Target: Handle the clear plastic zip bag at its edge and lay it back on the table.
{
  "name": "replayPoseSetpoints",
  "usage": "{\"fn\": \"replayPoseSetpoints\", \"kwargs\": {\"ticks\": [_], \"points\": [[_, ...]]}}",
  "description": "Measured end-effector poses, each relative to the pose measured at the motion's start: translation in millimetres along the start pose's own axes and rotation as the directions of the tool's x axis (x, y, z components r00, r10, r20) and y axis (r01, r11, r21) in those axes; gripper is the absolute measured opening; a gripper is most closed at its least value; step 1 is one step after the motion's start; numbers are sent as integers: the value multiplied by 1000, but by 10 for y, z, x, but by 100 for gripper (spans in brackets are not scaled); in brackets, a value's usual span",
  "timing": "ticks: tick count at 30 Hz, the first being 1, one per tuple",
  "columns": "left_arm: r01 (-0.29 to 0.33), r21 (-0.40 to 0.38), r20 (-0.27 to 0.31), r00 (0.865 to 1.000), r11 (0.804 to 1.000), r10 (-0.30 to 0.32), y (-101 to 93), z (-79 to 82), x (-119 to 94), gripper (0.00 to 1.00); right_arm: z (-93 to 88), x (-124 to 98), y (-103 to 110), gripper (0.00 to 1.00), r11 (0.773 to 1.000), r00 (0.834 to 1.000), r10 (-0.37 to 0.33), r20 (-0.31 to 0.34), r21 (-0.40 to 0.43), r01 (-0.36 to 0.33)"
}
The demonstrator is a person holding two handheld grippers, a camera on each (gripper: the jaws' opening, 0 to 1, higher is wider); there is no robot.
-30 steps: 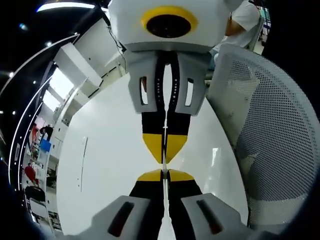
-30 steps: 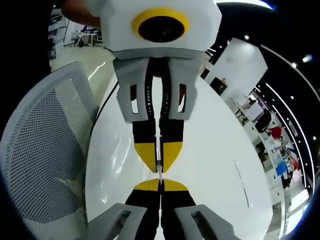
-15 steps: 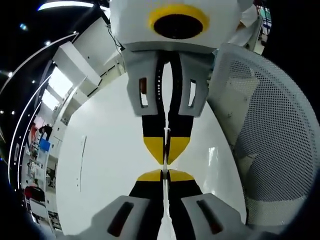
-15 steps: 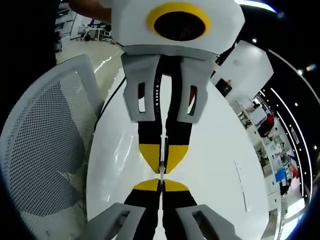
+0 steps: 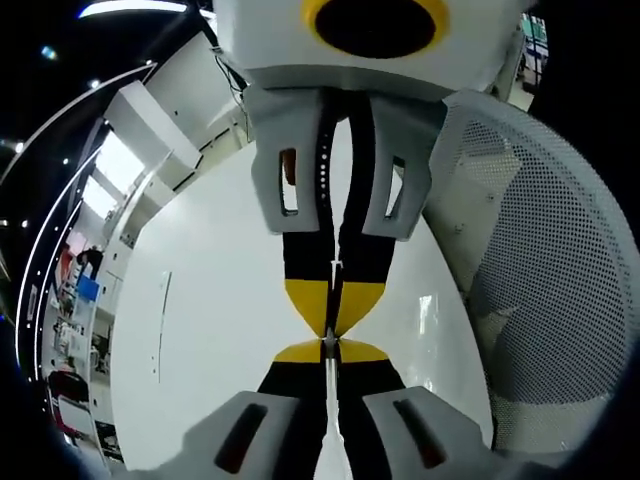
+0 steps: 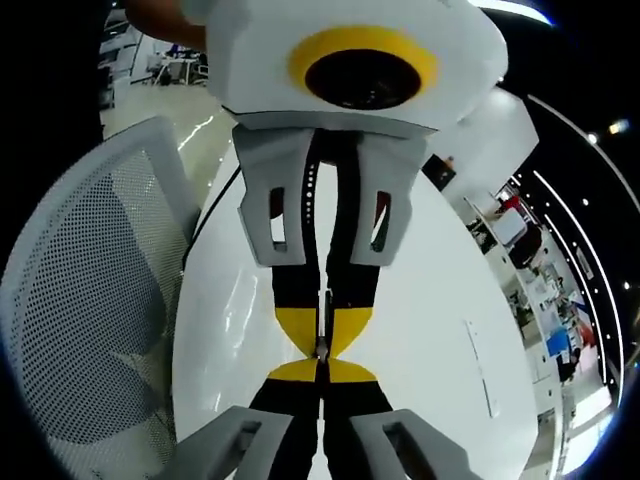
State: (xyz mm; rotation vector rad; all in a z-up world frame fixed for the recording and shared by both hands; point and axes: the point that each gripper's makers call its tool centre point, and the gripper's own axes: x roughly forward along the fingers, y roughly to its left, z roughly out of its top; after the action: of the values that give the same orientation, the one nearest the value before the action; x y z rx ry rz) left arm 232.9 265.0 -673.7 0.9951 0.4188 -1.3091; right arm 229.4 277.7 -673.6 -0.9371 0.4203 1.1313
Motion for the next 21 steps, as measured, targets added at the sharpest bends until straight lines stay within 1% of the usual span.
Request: {"fn": "replayPoseSetpoints", "kwargs": {"ticks": [2, 5, 10, 15, 17, 21], "points": [[1, 0, 0, 1000, 1000, -1, -5, -6, 9, 0, -5, 3, 1, 0, 1000, 1000, 5, -4, 22, -5], [0, -8, 7, 1000, 1000, 0, -5, -5, 14, 0, -15, -2, 9, 0, 1000, 1000, 3, 0, 12, -3], [-1, -8, 6, 1000, 1000, 1, -11, -21, 19, 0, -25, -15, 19, 0, 1000, 1000, 5, 2, 20, -6], [-3, -16, -5, 1000, 1000, 3, 5, -99, -2, 0, -51, -52, 6, 0, 1000, 1000, 7, 4, 29, -7], [-3, -22, 3, 1000, 1000, 3, 8, -91, -18, 0, -40, -62, -1, 0, 1000, 1000, 2, 10, 31, -3], [-3, -17, -2, 1000, 1000, 2, 12, -91, -16, 0, -39, -57, -3, 0, 999, 1000, 4, 11, 37, -4]]}}
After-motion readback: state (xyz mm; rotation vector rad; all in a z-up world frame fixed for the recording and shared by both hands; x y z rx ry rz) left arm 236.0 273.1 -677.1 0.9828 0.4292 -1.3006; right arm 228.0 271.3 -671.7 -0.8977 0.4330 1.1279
